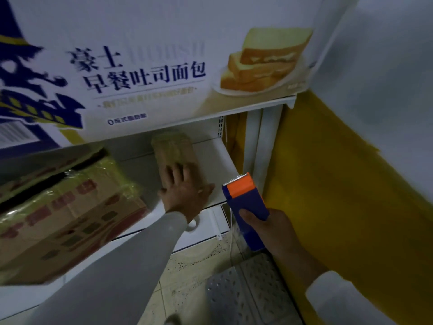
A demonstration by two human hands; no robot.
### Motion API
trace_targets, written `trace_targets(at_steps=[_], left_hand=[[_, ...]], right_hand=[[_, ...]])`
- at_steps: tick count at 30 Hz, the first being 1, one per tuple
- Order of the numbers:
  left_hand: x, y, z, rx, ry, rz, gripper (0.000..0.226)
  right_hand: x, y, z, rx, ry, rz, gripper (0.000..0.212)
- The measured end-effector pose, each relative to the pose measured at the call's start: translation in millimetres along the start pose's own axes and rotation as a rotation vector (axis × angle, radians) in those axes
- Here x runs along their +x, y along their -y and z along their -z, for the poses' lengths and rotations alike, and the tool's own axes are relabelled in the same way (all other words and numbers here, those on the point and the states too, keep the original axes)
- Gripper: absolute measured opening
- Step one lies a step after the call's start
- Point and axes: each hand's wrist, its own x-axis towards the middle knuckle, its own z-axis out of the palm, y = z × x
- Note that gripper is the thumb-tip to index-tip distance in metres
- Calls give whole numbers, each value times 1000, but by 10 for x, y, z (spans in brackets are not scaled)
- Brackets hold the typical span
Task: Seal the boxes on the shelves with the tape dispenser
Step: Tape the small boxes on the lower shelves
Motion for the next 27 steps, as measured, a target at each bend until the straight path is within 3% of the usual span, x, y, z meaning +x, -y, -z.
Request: trace_targets(at_steps=[3, 8, 11, 20, 24, 27], left_hand=[[-38, 37, -17, 32, -37, -81, 87], [-123, 314, 81, 174, 151, -529, 94], [-63, 466, 196, 220, 239, -650, 86], [129, 532, 303, 253, 336, -712, 80], [203, 581, 284, 284, 247, -787, 96], [206, 561, 218, 243, 172, -768, 94]], right_hand=[[22, -61, 84, 39, 20, 9, 26], [-33, -69, 258, 71, 35, 17, 23], [-87, -97, 357, 74, 47, -10, 25], [-184, -169, 353, 29, 89, 2, 23], [-177, -172, 320, 47, 105, 9, 26], [-159, -180, 327, 67, 148, 16, 39]])
